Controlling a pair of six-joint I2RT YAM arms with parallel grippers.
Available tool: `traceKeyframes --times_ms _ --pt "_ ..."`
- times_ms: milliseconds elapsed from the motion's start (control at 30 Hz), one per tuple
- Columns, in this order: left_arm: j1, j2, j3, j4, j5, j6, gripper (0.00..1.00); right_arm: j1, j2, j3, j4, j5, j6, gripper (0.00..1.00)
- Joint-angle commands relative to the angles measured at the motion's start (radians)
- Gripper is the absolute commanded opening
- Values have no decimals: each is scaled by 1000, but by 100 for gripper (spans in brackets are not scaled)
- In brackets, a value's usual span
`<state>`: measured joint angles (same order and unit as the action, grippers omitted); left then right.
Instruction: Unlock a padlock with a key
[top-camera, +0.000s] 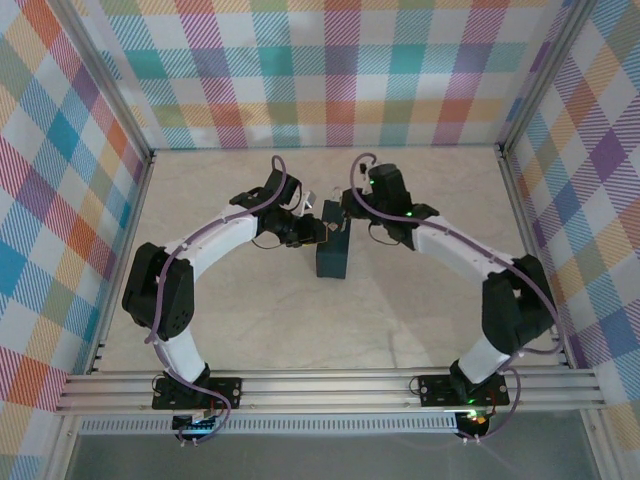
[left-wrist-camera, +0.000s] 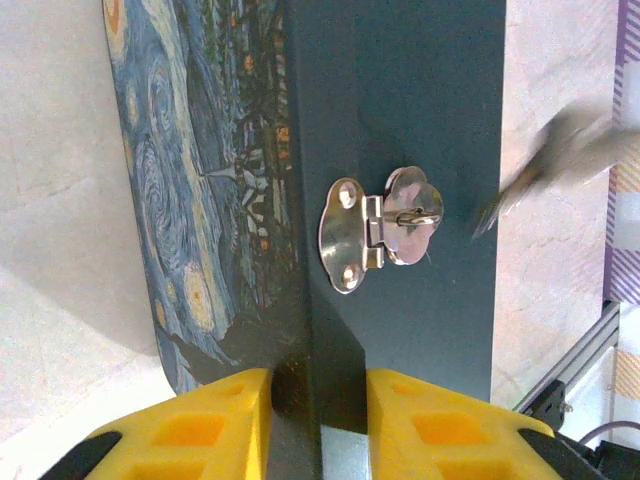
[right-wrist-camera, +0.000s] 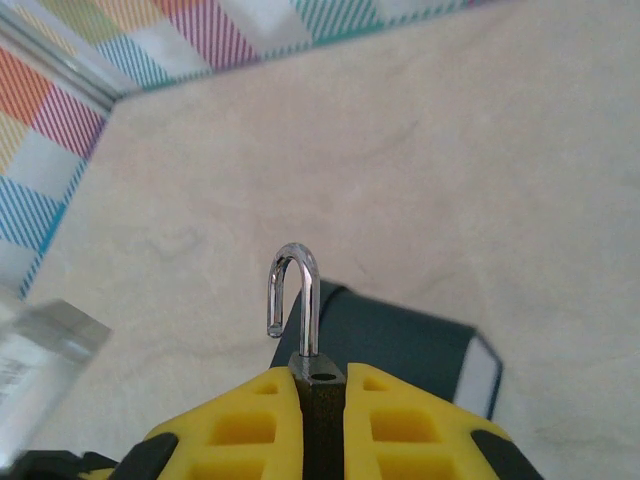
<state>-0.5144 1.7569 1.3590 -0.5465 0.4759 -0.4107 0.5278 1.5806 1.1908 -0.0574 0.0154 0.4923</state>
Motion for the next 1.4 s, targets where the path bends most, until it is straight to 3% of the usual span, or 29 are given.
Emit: traceKeyframes --times_ms 0,333,600,867,1033,1200,1367 --pt "2 16 16 -95 19 -28 31 -39 -83 -25 -30 -12 5 0" --pt "5 -61 69 -109 14 -69 36 -177 -154 -217 -80 -55 -9 0" --pt "40 -116 56 -132 -93 -88 37 -198 -87 -362 -27 -87 -6 2" --pt "69 -169 -49 -103 -162 -118 37 -243 17 -414 44 -225 -6 7" --pt "83 -190 -58 -102 -179 -129 37 -265 70 -409 51 -256 -18 15" --pt "101 -211 -52 -118 -194 -124 37 -281 74 -397 22 -260 -43 41" --pt "126 -221 -57 -124 -177 -122 37 -284 -8 -329 -107 -225 -71 49"
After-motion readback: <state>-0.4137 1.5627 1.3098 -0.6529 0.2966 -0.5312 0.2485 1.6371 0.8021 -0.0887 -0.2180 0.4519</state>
